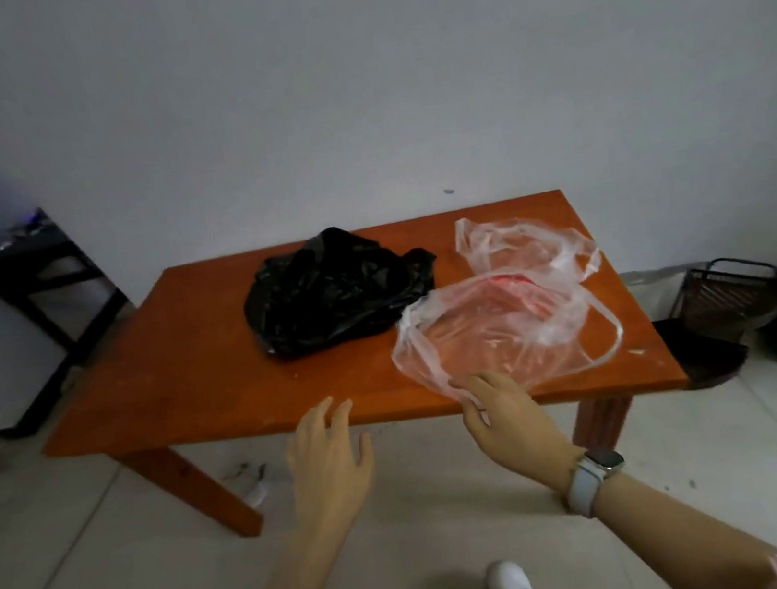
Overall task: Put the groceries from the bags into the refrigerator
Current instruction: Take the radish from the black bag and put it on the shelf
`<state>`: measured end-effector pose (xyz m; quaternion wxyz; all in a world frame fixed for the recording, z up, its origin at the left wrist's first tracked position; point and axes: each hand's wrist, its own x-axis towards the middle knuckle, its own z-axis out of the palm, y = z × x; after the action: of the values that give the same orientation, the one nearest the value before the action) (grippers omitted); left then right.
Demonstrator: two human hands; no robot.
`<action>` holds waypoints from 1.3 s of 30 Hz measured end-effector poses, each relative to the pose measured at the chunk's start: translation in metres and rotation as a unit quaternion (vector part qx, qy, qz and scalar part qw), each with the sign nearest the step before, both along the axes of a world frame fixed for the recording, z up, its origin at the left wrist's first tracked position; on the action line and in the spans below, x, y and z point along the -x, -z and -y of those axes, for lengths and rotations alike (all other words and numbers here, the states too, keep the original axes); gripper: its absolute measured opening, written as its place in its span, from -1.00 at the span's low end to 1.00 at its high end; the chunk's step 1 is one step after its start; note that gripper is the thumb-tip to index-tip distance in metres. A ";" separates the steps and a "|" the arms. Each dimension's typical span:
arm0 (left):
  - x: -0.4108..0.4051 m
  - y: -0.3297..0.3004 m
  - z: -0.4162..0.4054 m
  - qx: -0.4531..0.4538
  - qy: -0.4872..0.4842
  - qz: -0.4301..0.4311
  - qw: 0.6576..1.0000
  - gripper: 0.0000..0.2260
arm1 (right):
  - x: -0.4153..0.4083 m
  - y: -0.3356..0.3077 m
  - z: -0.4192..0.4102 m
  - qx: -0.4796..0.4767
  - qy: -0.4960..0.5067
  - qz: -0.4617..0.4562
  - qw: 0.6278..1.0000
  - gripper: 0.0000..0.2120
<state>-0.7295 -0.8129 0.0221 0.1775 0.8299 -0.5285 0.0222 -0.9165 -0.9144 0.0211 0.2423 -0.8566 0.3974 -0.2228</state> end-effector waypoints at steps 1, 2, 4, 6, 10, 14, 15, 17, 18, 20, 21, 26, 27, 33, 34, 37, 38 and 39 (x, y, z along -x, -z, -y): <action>-0.016 0.004 0.013 -0.007 -0.009 0.003 1.000 -0.61 | -0.016 0.000 0.019 -0.003 -0.012 0.007 1.000 -0.60; -0.033 0.007 0.029 -0.012 -0.018 0.006 1.000 -0.62 | -0.032 -0.001 0.038 -0.006 -0.022 0.014 1.000 -0.59; -0.065 0.007 0.064 -0.019 -0.034 0.012 0.999 -0.66 | -0.062 -0.005 0.078 -0.016 -0.039 0.030 0.999 -0.50; -0.093 -0.003 0.105 -0.029 -0.036 0.020 0.999 -0.65 | -0.090 -0.008 0.122 -0.030 -0.048 0.046 0.997 -0.52; -0.136 -0.016 0.172 0.001 -0.015 0.047 0.999 -0.67 | -0.147 -0.008 0.196 -0.051 -0.057 0.048 0.996 -0.68; -0.164 0.000 0.213 -0.025 0.074 0.107 0.991 -0.68 | -0.199 0.006 0.235 -0.090 -0.077 0.027 0.993 -0.61; -0.172 0.008 0.222 -0.055 0.111 0.128 0.984 -0.70 | -0.210 0.011 0.242 -0.100 -0.074 0.025 0.992 -0.59; -0.194 0.025 0.241 -0.136 0.168 0.175 0.961 -0.68 | -0.228 0.023 0.258 -0.107 -0.056 0.024 0.992 -0.57; -0.209 0.033 0.252 -0.176 0.185 0.200 0.946 -0.68 | -0.236 0.028 0.265 -0.106 -0.044 0.024 0.993 -0.56; -0.247 0.046 0.271 -0.251 0.196 0.233 0.919 -0.67 | -0.255 0.039 0.278 -0.101 -0.026 0.019 0.994 -0.55; -0.269 0.051 0.280 -0.285 0.190 0.236 0.909 -0.65 | -0.265 0.045 0.283 -0.094 -0.017 0.016 0.995 -0.55; -0.376 0.076 0.308 -0.347 0.186 0.130 0.910 -0.32 | -0.332 0.074 0.295 -0.037 0.052 -0.035 0.997 -0.53; -0.392 0.081 0.314 -0.328 0.193 0.100 0.919 -0.24 | -0.347 0.078 0.295 -0.035 0.064 -0.053 0.996 -0.53; -0.435 0.091 0.328 -0.226 0.220 -0.103 0.944 -0.43 | -0.416 0.092 0.287 -0.079 0.060 -0.129 0.987 -0.45; -0.439 0.096 0.327 -0.186 0.221 -0.138 0.947 -0.56 | -0.423 0.093 0.281 -0.084 0.060 -0.130 0.986 -0.43; -0.443 0.111 0.317 -0.091 0.245 -0.181 0.948 -0.82 | -0.436 0.098 0.255 -0.136 0.051 -0.153 0.977 -0.50; -0.444 0.116 0.314 -0.075 0.245 -0.186 0.949 -0.85 | -0.438 0.101 0.245 -0.148 0.050 -0.169 0.973 -0.47; -0.445 0.121 0.310 -0.062 0.240 -0.187 0.951 -0.84 | -0.440 0.103 0.236 -0.156 0.055 -0.182 0.969 -0.42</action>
<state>-0.2850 -1.1231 -0.0986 0.2214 0.6773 -0.6695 -0.2096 -0.4767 -1.1504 -0.0815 0.2838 -0.8114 0.5109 -0.0112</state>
